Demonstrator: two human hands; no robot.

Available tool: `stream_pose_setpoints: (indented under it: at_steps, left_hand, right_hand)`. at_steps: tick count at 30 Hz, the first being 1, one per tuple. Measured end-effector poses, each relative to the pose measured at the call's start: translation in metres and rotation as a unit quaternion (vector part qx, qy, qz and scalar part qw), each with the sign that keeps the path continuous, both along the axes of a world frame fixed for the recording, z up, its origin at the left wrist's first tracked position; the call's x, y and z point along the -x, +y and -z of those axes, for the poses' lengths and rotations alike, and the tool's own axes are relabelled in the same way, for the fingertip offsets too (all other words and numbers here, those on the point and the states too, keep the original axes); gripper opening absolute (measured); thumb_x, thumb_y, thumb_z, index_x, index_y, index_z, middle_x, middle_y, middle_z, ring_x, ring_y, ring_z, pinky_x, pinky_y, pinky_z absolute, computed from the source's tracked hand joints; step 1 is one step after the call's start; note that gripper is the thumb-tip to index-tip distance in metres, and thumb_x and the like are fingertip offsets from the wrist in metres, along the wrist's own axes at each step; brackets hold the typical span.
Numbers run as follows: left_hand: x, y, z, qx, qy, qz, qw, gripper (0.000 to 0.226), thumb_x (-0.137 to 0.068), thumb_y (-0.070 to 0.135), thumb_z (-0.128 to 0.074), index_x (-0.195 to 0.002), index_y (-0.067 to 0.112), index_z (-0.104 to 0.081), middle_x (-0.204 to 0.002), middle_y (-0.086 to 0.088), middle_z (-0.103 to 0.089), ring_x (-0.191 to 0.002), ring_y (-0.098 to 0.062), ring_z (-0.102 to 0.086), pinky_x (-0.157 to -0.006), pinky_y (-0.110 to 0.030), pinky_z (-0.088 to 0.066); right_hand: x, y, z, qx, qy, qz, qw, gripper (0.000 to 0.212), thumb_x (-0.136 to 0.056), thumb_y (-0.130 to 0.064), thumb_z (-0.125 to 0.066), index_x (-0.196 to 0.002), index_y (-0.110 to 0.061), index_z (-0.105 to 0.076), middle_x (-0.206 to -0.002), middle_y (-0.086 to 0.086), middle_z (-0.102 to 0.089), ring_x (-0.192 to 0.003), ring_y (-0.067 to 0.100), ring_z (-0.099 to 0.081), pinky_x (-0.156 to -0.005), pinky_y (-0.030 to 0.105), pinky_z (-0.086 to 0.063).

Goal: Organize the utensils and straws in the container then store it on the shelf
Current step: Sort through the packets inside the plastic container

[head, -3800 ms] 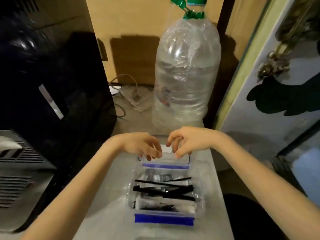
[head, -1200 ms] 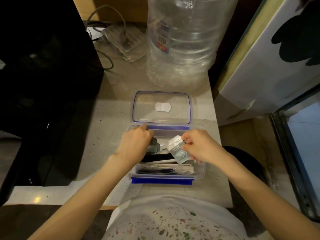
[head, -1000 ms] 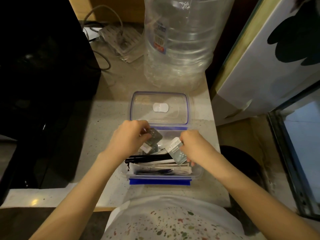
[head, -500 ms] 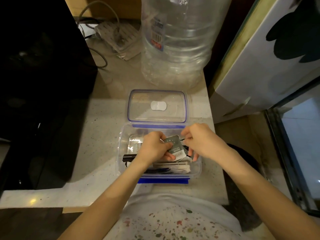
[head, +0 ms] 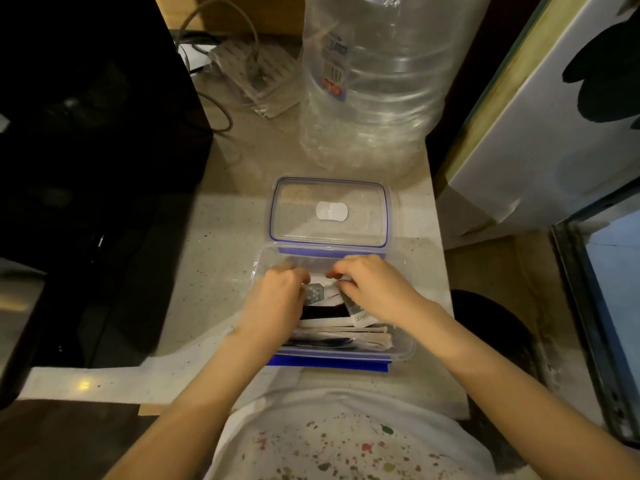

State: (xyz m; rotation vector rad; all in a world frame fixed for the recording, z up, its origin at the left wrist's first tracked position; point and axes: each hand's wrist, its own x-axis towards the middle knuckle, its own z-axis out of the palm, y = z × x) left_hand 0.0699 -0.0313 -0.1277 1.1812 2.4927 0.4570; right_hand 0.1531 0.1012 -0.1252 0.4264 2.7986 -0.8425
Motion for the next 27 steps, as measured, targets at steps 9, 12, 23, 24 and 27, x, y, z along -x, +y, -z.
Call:
stream_pose_setpoints:
  at_steps: [9,12,23,24,27]
  left_hand:
    - [0.002,0.001,0.001,0.114,0.014,0.025,0.993,0.017,-0.09,0.003,-0.048,-0.1,0.005,-0.062,-0.107,-0.013,-0.062,-0.094,-0.022,-0.06,-0.085,-0.029,-0.049]
    - [-0.002,-0.001,0.003,0.132,0.046,0.026,0.99,0.016,-0.089,0.002,-0.05,-0.096,0.007,-0.062,-0.104,-0.011,-0.063,-0.088,-0.022,-0.062,-0.077,-0.028,-0.051]
    - [-0.009,-0.015,0.006,0.123,0.073,0.033,0.989,0.016,-0.086,0.002,-0.05,-0.091,0.013,-0.06,-0.099,-0.005,-0.063,-0.084,-0.024,-0.061,-0.057,-0.028,-0.036]
    - [-0.008,-0.016,0.007,0.117,0.071,0.032,0.99,0.016,-0.086,0.001,-0.05,-0.09,0.013,-0.061,-0.098,-0.004,-0.062,-0.083,-0.024,-0.061,-0.057,-0.028,-0.037]
    - [-0.005,-0.015,0.011,0.106,0.055,0.038,0.992,0.018,-0.085,-0.001,-0.05,-0.088,0.012,-0.062,-0.097,-0.005,-0.062,-0.08,-0.022,-0.06,-0.059,-0.027,-0.044]
  right_hand:
    - [0.03,-0.02,0.019,-0.109,-0.014,-0.086,0.99,0.014,-0.086,-0.017,-0.063,-0.098,-0.01,-0.065,-0.098,0.007,-0.062,-0.072,0.017,-0.052,-0.061,0.029,-0.041]
    - [0.031,-0.021,0.02,-0.114,-0.011,-0.091,0.989,0.01,-0.086,-0.015,-0.063,-0.093,-0.009,-0.062,-0.098,0.008,-0.061,-0.07,0.015,-0.047,-0.06,0.028,-0.036]
    - [0.019,-0.009,-0.005,0.011,0.064,0.0,0.998,0.02,-0.084,-0.011,-0.063,-0.103,-0.017,-0.064,-0.097,-0.002,-0.064,-0.084,0.012,-0.059,-0.077,0.029,-0.05]
    - [0.015,-0.003,-0.011,0.014,0.078,0.019,0.997,0.021,-0.085,-0.012,-0.063,-0.105,-0.017,-0.064,-0.095,-0.004,-0.062,-0.082,0.01,-0.056,-0.077,0.026,-0.049]
    - [-0.002,0.02,-0.029,0.029,0.082,0.062,0.994,0.02,-0.085,-0.016,-0.063,-0.104,-0.015,-0.066,-0.094,-0.005,-0.063,-0.08,0.006,-0.056,-0.073,0.015,-0.042]
